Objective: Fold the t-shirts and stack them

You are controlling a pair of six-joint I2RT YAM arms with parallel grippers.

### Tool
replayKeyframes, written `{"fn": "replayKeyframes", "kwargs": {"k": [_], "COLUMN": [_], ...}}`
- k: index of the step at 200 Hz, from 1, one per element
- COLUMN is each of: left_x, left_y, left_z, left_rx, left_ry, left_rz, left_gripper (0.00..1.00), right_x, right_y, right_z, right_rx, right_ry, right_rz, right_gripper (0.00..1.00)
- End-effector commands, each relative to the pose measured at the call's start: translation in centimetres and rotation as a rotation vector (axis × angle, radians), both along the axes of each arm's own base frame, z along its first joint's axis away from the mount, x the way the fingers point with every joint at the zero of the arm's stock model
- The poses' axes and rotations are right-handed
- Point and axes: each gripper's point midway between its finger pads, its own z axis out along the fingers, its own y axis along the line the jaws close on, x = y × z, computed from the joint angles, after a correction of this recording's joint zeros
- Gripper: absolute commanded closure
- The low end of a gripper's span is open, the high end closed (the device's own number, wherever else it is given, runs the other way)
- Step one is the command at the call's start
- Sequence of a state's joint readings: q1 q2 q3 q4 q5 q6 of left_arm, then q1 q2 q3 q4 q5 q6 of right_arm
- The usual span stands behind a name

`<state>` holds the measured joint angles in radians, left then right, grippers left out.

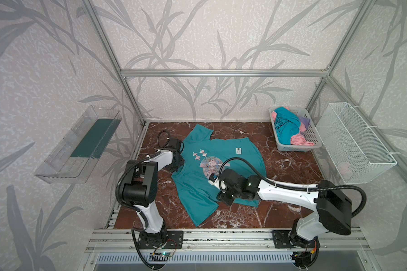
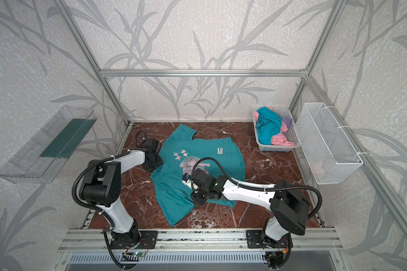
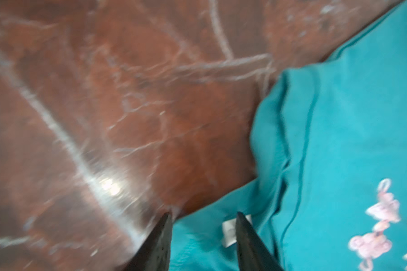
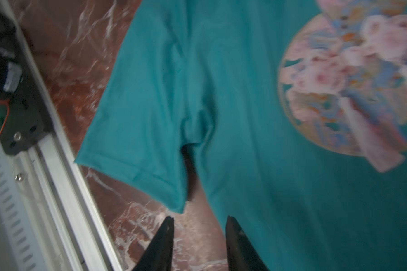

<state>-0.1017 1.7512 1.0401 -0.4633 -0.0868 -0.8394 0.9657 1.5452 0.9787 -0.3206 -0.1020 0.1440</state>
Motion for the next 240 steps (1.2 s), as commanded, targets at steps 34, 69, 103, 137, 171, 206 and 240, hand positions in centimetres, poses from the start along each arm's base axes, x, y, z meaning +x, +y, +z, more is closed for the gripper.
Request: {"fn": "replayKeyframes", "kwargs": {"k": [34, 69, 103, 137, 171, 206, 240], "left_x": [-3.0, -5.2, -7.6, -9.7, -12.4, -16.1, -16.6], "left_y": [-2.9, -5.2, -7.3, -8.2, -7.4, -5.0, -4.3], "left_z": [6.9, 5.9, 3.3, 1.0, -0.5, -1.2, -1.1], "left_rx": [-0.038, -0.1, -0.141, -0.155, -0.159, -0.09, -0.078], "left_ry": [-0.122, -0.117, -0.072, -0.012, 0.034, 0.089, 0.066], "left_rz": [-0.068, -0.084, -0.098, -0.097, -0.058, -0.025, -0.014], "left_gripper": [0.47, 0.47, 0.49, 0.49, 0.49, 0.49, 0.49], "right_x": [13.4, 18.6, 21.6, 23.7, 25.5, 27.1, 27.0], "right_y": [-5.8, -8.4, -10.0, -12.3, -14.4, -15.8, -15.0], "right_z": [-1.1, -4.5, -6.4, -8.6, -9.8, -9.9, -8.7], "right_rx": [-0.099, -0.162, -0.177, -0.209, -0.22, -0.223, -0.161], "right_ry": [-0.003, 0.119, 0.136, 0.177, 0.204, 0.218, 0.226], "right_rz": [-0.419, -0.555, -0.637, -0.711, -0.777, -0.825, -0.812], "right_gripper": [0.6, 0.59, 0.58, 0.58, 0.57, 0.55, 0.55]}}
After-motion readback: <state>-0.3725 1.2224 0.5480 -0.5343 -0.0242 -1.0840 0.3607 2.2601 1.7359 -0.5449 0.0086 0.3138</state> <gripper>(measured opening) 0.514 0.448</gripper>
